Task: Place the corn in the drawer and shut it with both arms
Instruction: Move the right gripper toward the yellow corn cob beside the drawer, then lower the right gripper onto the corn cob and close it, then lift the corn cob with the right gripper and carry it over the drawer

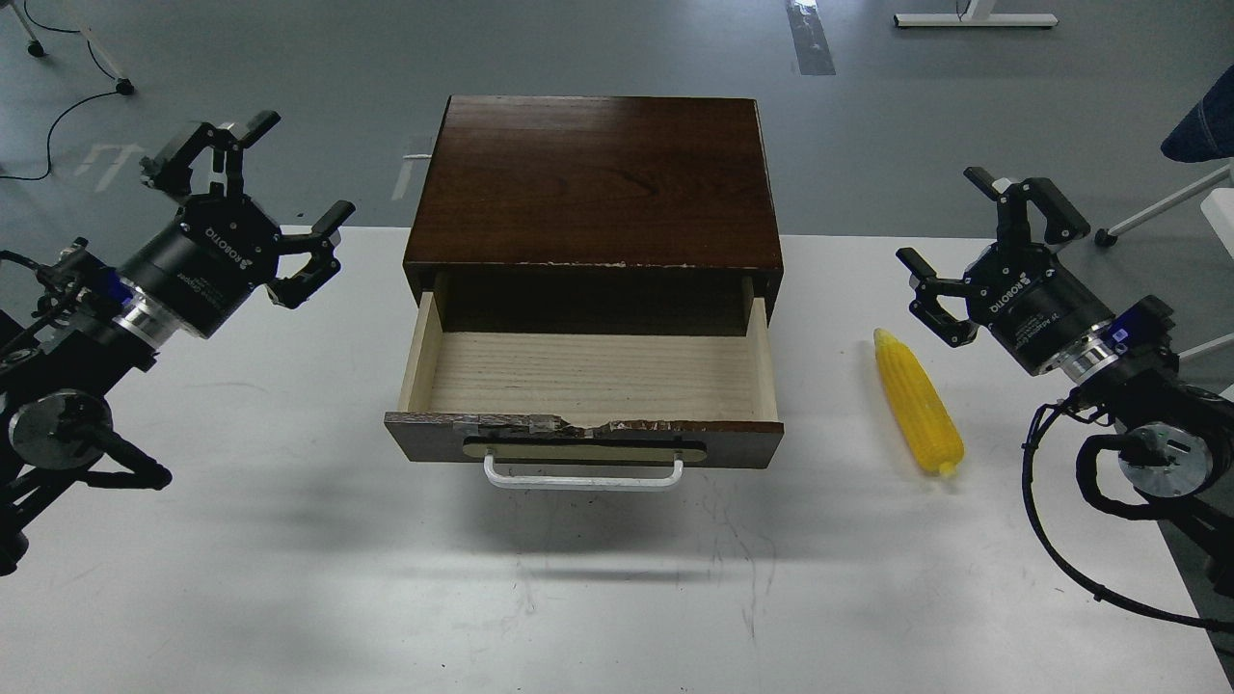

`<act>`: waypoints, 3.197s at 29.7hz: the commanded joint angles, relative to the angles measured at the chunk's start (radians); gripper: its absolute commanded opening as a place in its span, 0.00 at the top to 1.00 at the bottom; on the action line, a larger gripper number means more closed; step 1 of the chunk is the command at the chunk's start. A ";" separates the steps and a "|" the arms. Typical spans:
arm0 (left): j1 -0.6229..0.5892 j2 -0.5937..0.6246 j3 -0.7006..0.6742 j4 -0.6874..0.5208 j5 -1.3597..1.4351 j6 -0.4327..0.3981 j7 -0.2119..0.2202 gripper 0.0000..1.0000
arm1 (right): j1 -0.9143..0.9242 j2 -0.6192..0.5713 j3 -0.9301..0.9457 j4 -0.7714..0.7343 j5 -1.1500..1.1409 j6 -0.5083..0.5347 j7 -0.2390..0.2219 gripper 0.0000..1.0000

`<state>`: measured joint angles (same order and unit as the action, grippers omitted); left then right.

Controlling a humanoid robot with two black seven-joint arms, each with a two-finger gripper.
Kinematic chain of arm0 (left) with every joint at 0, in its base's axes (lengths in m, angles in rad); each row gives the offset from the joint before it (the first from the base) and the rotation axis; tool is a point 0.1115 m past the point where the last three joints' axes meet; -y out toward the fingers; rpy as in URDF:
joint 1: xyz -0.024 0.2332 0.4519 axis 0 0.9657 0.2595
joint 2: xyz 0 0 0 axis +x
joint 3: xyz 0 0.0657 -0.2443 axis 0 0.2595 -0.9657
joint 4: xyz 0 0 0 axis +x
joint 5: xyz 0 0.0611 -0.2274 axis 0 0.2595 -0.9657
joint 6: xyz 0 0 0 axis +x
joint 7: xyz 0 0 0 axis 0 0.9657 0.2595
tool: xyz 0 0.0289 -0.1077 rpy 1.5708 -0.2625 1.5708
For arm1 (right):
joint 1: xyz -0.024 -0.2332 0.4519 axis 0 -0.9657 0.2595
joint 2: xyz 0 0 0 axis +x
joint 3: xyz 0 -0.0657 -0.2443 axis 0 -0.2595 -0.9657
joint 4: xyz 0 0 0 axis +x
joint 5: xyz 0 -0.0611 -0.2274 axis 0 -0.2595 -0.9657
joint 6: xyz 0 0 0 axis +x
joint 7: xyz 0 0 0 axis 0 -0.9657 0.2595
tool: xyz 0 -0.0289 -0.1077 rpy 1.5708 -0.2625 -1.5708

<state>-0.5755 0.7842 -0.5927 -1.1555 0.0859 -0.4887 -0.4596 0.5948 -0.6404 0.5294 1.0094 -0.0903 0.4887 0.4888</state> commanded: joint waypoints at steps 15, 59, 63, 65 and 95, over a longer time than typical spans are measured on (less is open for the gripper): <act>-0.001 0.006 0.004 0.007 0.011 0.000 -0.011 0.01 | 0.137 -0.165 0.017 0.008 -0.414 0.000 0.000 0.00; 0.002 0.026 0.013 -0.007 0.117 0.000 -0.029 0.01 | 0.226 -0.044 -0.437 -0.193 -1.318 -0.197 0.000 0.12; 0.002 0.027 0.013 -0.007 0.118 0.000 -0.029 0.01 | 0.223 -0.042 -0.445 -0.193 -1.316 -0.197 0.000 0.37; 0.002 0.029 0.013 -0.007 0.118 0.000 -0.029 0.01 | 0.220 -0.042 -0.447 -0.193 -1.316 -0.197 0.000 0.59; 0.002 0.050 0.007 -0.009 0.126 0.000 -0.029 0.01 | 0.801 -0.128 -0.443 0.153 -1.299 -0.099 0.000 0.82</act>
<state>-0.5733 0.8323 -0.5859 -1.1628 0.2113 -0.4887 -0.4887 1.3036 -0.7818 0.0880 1.0960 -1.3892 0.3418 0.4889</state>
